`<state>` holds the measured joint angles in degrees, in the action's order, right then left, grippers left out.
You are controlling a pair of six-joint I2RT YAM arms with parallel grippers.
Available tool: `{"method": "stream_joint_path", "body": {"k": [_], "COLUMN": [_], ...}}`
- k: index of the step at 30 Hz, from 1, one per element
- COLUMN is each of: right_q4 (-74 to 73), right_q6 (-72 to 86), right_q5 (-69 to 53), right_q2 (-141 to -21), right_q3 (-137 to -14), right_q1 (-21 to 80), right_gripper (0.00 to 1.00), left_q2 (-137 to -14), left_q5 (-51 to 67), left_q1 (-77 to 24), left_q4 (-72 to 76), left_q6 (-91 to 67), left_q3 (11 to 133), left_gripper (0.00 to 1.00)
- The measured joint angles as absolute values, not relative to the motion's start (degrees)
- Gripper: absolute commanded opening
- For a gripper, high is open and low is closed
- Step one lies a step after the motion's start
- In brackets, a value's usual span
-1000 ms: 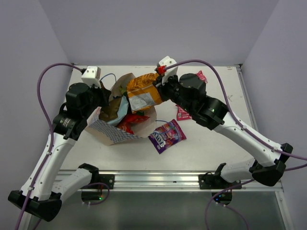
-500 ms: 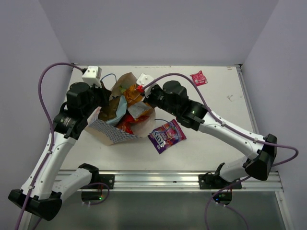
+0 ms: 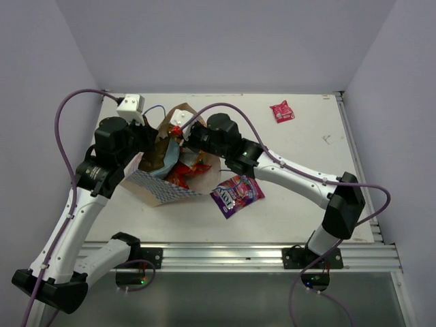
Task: Place the snacks into the paper bag
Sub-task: Place the snack in the paper bag.
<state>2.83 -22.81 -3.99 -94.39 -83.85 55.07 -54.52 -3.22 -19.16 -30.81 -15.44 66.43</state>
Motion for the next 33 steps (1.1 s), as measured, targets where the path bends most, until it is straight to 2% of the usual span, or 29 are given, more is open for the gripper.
{"method": "stream_joint_path", "body": {"k": [8,18,20,25,26,29,30,33], "right_q4": [7.9,14.3,13.3,8.4,7.3,4.8,4.1,1.4], "right_q6": [-20.4,-12.6,-11.3,-7.8,-6.9,-4.3,-3.4,-1.0], "right_q5": [-3.5,2.5,3.3,4.3,4.6,4.8,4.3,2.4], "right_q2": [-99.8,-100.7,-100.0,-97.3,-97.0,-96.4,-96.2,-94.9], "right_q3": [-83.7,-78.5,-77.3,-76.4,-76.4,-76.4,-76.4,-76.4], "right_q1": [55.1,54.0,53.6,53.5,53.6,53.6,53.6,53.6], "right_gripper": [0.0,0.0,0.06,0.08,0.11,0.29,0.41,0.61], "left_q2": [-54.3,-53.5,-53.0,-52.1,-52.0,-51.8,-51.8,-51.8], "left_q5": [-3.9,-5.2,-5.2,-5.2,-5.2,-5.2,-5.2,-5.2], "left_q1": [-19.2,-19.2,-19.2,-19.2,-19.2,-19.2,-19.2,-19.2], "left_q4": [-31.3,-32.1,-32.1,-31.8,-31.8,-31.7,-31.7,-31.7], "left_q6": [-15.3,-14.4,-14.2,-14.2,-14.2,-14.2,-14.2,-14.2], "left_q3": [66.4,66.4,66.4,66.4,66.4,66.4,66.4,66.4], "left_gripper": [0.0,0.0,0.0,0.0,0.0,0.0,0.0,0.0]}}
